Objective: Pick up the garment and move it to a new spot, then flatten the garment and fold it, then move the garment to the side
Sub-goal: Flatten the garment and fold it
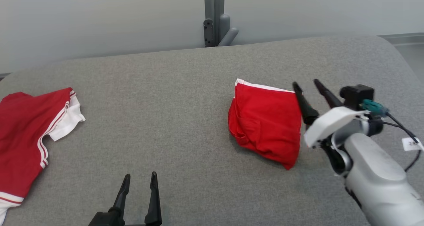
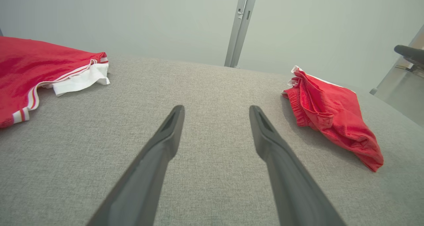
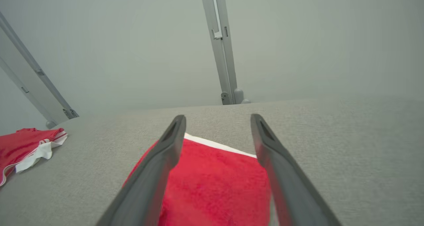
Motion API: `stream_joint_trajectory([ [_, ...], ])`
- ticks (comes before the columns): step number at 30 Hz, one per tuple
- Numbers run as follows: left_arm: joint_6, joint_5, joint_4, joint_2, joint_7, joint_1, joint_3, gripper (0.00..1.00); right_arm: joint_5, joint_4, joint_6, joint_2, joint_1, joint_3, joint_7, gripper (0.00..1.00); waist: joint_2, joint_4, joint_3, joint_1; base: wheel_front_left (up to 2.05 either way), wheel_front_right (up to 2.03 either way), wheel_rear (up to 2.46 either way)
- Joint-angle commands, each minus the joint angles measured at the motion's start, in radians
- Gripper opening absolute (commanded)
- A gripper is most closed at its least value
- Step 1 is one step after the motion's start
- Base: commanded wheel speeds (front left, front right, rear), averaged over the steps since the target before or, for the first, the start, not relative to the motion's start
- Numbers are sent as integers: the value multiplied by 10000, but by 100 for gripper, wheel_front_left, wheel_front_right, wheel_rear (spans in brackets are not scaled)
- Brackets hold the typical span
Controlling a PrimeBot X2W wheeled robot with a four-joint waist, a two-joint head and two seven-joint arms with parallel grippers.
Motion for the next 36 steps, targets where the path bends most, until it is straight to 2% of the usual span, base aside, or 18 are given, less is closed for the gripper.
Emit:
stream_joint_trajectory([
  [1, 112, 27, -127, 11, -32, 224, 124, 100, -650, -358, -4, -293, 576, -718, -70, 100, 38, -267, -294, 0, 0, 0, 0],
  [3, 107, 62, -252, 11, -32, 336, 223, 100, -1750, -1048, -4, -702, 1184, -1690, -77, 100, 38, -313, -374, 0, 0, 0, 0],
  [7, 69, 327, -489, 11, -32, 399, 428, 100, -3779, -2549, -2, -747, 2850, -3825, -75, 100, 38, -327, -397, 0, 0, 0, 0],
  [11, -29, 476, -595, 10, -32, 433, 637, 100, -5113, -3600, -2, -127, 4392, -5361, -77, 100, 38, -261, -389, 0, 0, 0, 0],
  [16, -114, 521, -617, 10, -32, 340, 768, 100, -5836, -4117, -2, 758, 5032, -5733, -80, 100, 38, -158, -192, 0, 0, 0, 0],
  [17, -127, 538, -628, 10, -32, 262, 761, 100, -5833, -4150, -4, 881, 4976, -5702, -78, 84, 38, -116, -97, 0, 0, 0, 0],
  [18, -152, 553, -639, 10, -32, 161, 749, 100, -5802, -4171, -6, 982, 4854, -5668, -80, 38, 38, -66, 10, 0, 0, 0, 0],
  [19, -165, 574, -651, 10, -32, 52, 738, 100, -5807, -4132, -6, 1072, 4726, -5572, -80, 0, 38, -12, 135, 0, 0, 0, 0],
  [26, -211, 503, -604, 11, -32, -474, 700, 100, -6241, -3080, -6, 1421, 3716, -4534, -81, 0, 38, 308, 809, 0, 0, 0, 0],
  [30, -220, 430, -505, 11, -32, -673, 604, 100, -6370, -2268, -6, 1484, 3235, -4266, -81, 0, 38, 502, 997, 0, 0, 0, 0],
  [36, -124, 355, -410, 11, -32, -884, 515, 100, -5742, -1102, -6, 1513, 2701, -3471, -81, 0, 38, 757, 1094, 0, 0, 0, 0],
])
